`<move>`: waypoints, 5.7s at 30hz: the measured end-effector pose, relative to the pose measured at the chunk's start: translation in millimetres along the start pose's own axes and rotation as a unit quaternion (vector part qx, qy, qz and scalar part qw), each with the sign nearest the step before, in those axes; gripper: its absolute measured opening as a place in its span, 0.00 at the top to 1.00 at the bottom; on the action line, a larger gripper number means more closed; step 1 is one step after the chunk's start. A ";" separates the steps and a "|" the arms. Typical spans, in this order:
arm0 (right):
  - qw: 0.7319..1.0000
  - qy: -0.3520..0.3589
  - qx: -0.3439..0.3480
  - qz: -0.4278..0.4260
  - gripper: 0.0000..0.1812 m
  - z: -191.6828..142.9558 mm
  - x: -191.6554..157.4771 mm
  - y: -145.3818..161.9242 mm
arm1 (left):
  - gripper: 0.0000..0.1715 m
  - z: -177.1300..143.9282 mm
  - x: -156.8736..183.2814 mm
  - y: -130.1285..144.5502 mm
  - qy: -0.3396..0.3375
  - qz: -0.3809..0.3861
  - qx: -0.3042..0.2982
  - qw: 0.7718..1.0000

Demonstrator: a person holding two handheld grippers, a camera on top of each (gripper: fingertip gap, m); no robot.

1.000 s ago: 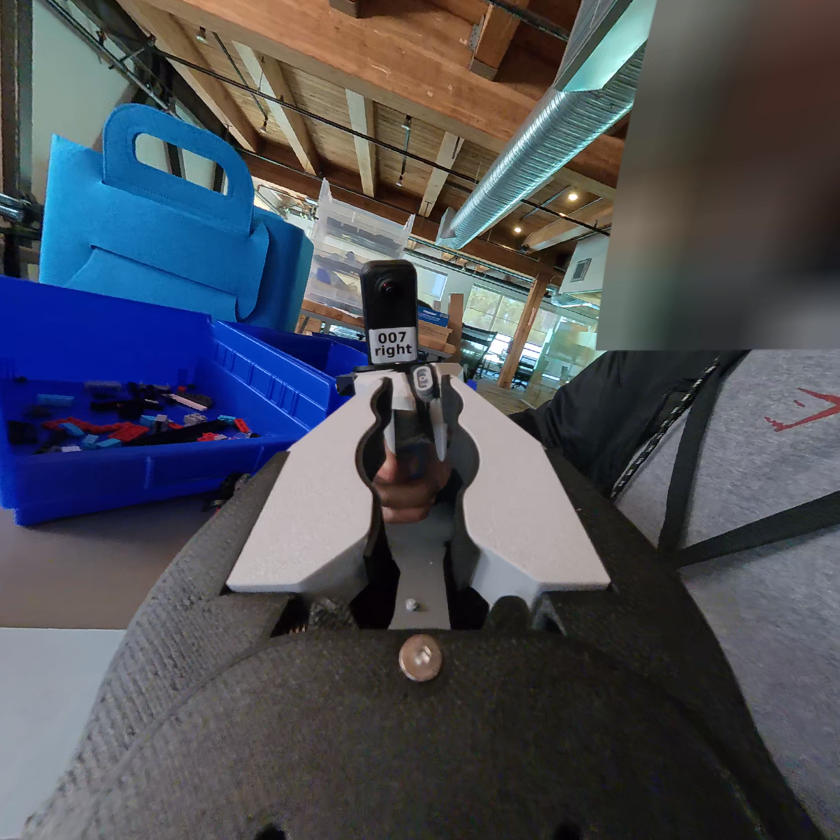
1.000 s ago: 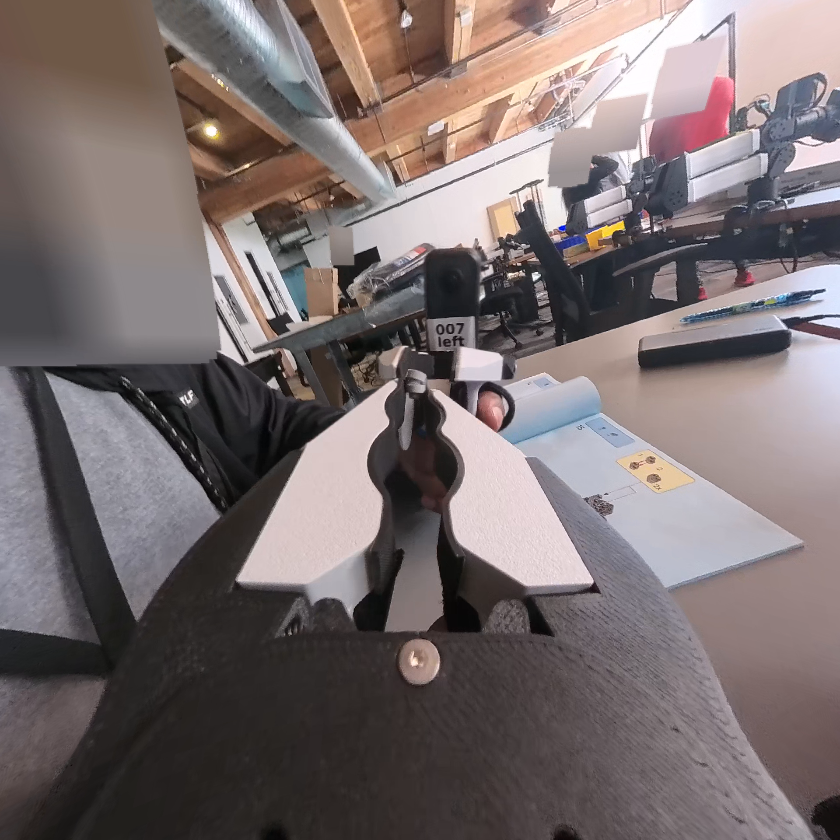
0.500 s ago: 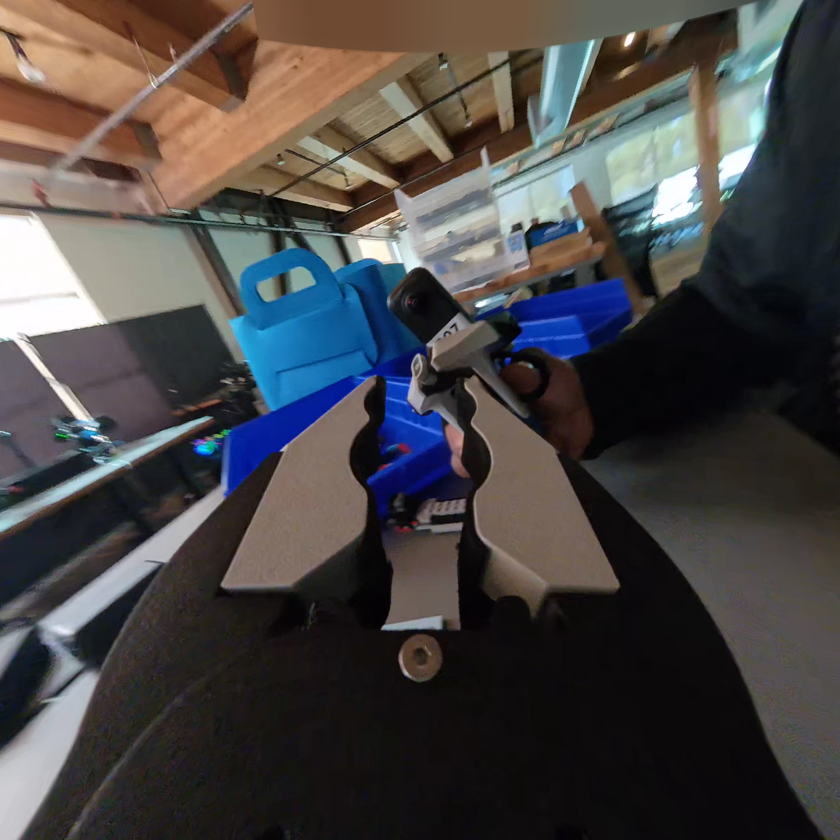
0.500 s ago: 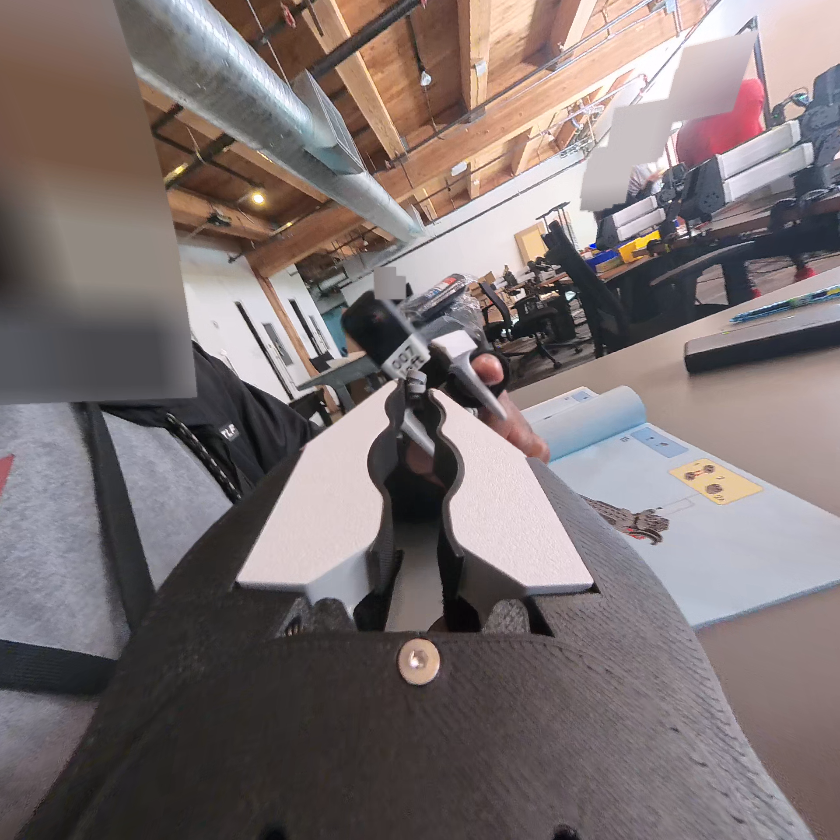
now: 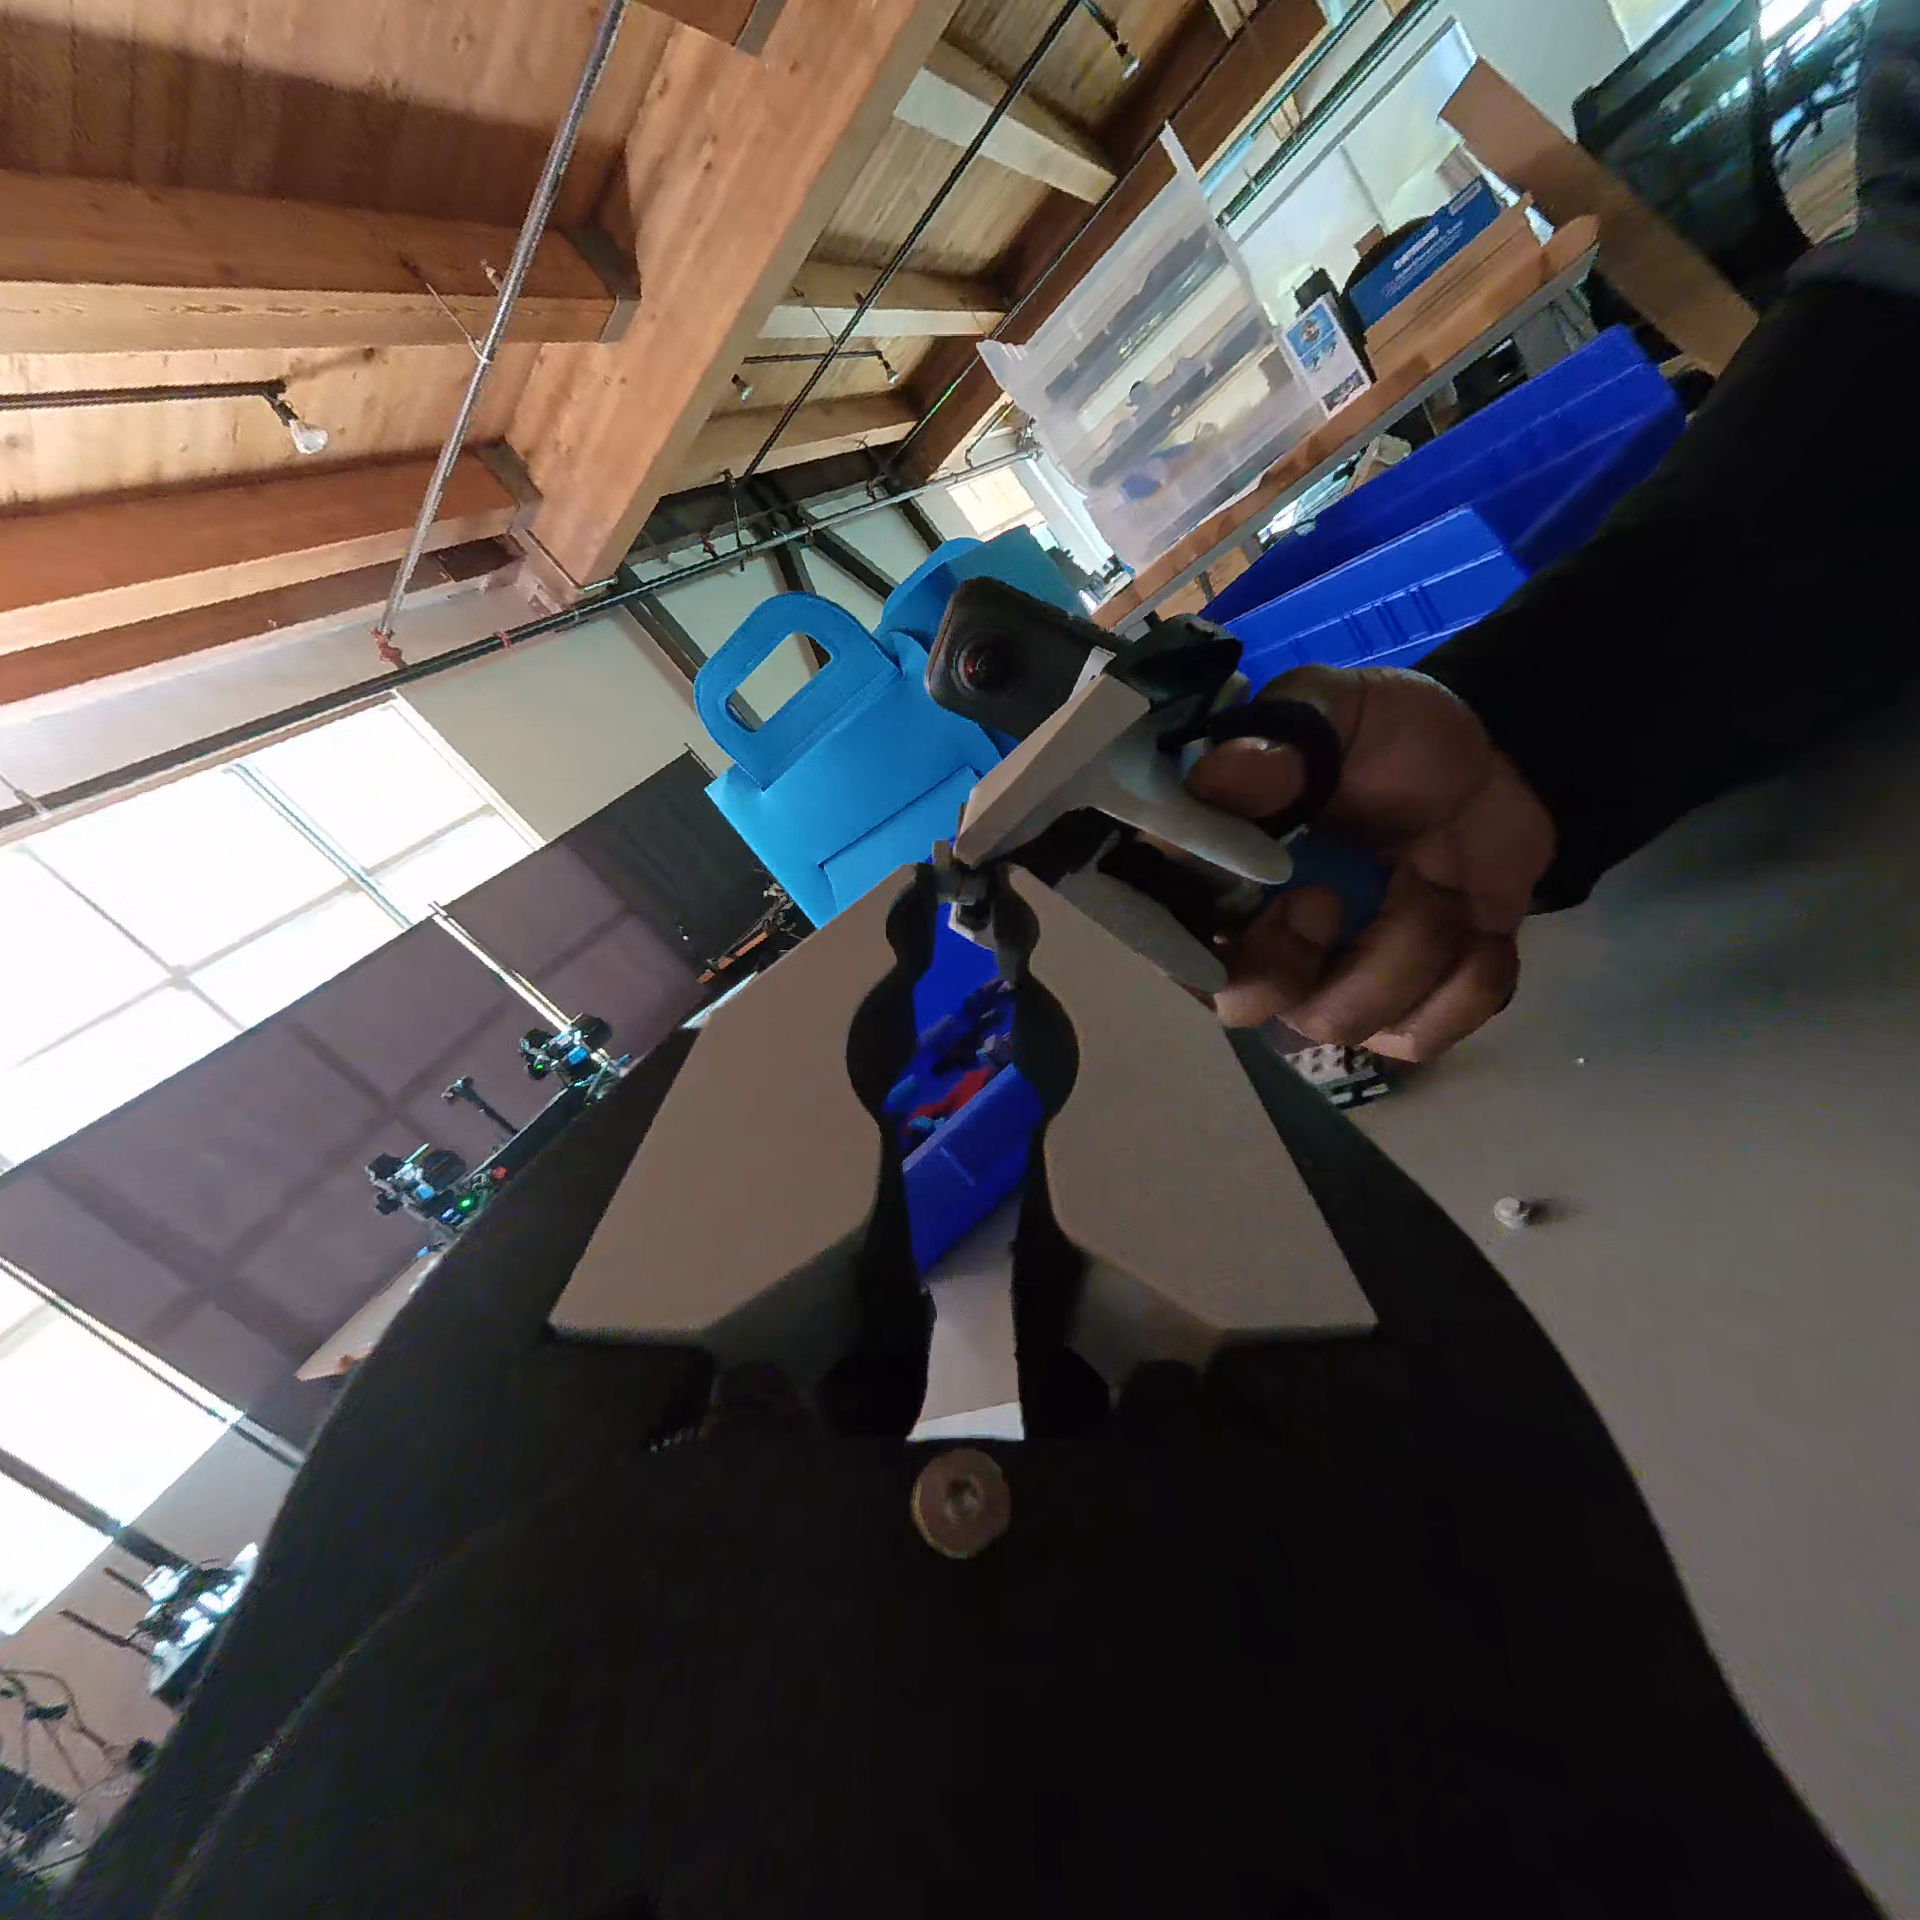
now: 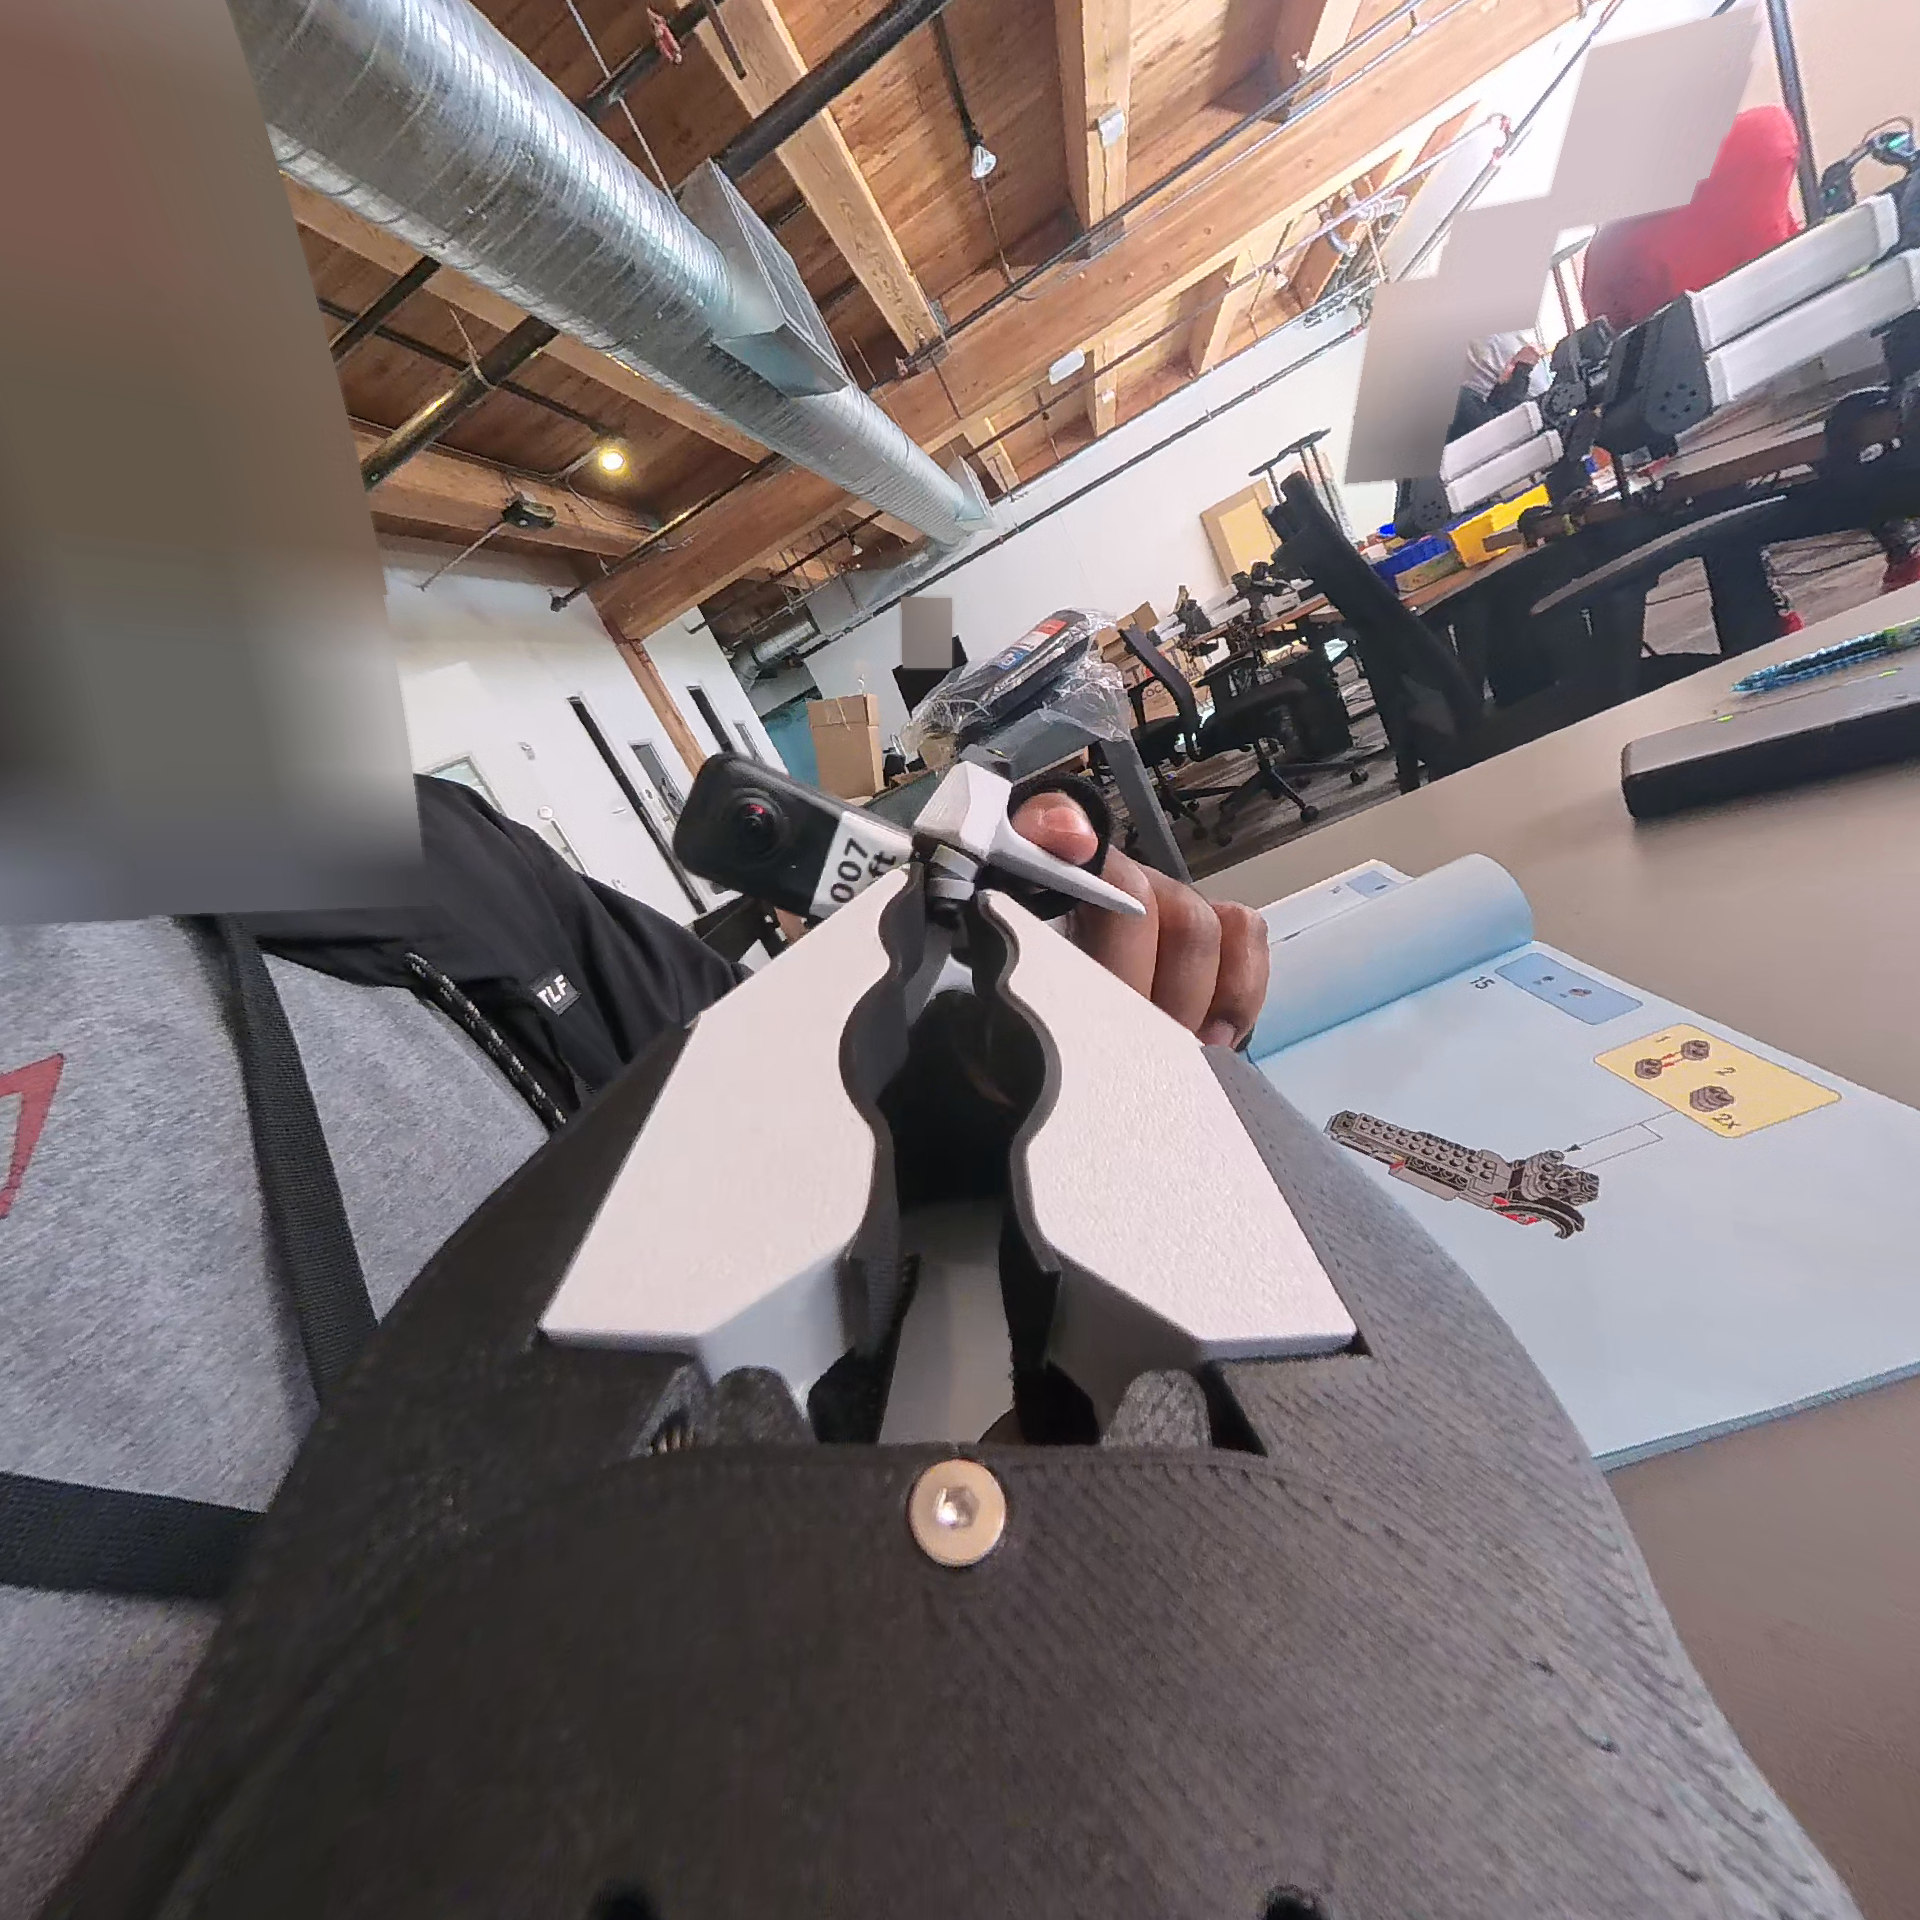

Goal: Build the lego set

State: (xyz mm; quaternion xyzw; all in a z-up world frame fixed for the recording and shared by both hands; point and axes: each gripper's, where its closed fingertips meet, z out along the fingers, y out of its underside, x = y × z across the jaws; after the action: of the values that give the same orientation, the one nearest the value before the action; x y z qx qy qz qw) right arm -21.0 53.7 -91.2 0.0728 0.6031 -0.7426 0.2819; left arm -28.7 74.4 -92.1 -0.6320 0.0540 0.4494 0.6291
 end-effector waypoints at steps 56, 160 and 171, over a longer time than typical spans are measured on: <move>0.970 0.061 -0.086 -0.221 0.96 -21.4 5.4 5.9 | 0.94 2.0 22.2 11.2 0.145 -0.286 0.008 0.947; 0.852 0.131 -0.182 -0.473 0.93 -32.9 14.1 22.0 | 0.95 8.5 31.2 18.6 0.243 -0.695 -0.010 0.677; 0.950 0.167 -0.088 -0.247 0.95 -25.1 23.6 -2.8 | 0.84 5.3 -4.6 19.6 0.157 -0.599 0.033 0.784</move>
State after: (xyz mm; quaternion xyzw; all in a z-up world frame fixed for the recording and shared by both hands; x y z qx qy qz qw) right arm -47.9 69.8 -105.9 0.0195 0.7036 -0.7103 -0.0102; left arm -46.4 72.7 -102.8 -0.5782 -0.2226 -0.1255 0.7748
